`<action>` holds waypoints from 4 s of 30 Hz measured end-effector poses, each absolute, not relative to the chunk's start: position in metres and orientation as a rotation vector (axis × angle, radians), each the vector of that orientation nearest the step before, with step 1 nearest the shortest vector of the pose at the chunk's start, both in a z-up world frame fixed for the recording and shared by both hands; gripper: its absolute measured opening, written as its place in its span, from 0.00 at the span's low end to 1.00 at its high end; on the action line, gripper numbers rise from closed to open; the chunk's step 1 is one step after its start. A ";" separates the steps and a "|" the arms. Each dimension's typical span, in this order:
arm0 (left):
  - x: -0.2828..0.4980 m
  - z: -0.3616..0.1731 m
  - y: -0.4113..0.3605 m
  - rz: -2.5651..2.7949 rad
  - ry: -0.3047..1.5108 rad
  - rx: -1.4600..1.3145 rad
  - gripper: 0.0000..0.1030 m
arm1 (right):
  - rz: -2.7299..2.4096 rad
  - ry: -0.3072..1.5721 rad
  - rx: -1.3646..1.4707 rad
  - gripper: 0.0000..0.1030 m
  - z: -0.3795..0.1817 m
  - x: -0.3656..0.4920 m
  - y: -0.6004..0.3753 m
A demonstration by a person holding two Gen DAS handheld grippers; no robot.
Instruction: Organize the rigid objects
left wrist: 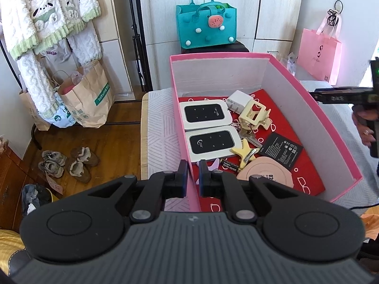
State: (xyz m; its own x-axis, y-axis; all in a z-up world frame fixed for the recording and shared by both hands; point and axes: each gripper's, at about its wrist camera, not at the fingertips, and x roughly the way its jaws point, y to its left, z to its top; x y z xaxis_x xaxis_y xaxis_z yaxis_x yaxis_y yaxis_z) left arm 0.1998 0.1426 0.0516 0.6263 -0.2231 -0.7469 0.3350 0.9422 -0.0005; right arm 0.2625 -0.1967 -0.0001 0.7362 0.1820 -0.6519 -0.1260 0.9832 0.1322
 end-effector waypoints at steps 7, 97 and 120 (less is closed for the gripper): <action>0.199 0.051 0.138 -0.296 0.840 0.147 0.07 | 0.120 0.809 0.027 0.73 -0.019 0.302 -0.194; 0.185 0.049 0.156 -0.347 0.783 0.108 0.07 | 0.534 0.780 0.230 0.68 0.072 0.225 -0.071; 0.124 0.101 0.109 -0.341 0.701 0.169 0.07 | 0.491 0.543 0.177 0.68 0.092 0.115 -0.123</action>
State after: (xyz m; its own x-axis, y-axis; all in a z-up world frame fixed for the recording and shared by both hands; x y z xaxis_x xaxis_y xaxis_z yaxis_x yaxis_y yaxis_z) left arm 0.1240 0.1089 0.1009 0.7119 -0.2496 -0.6564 0.3617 0.9315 0.0381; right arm 0.1154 -0.1232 0.0919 0.7444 0.4917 -0.4518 -0.4002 0.8701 0.2876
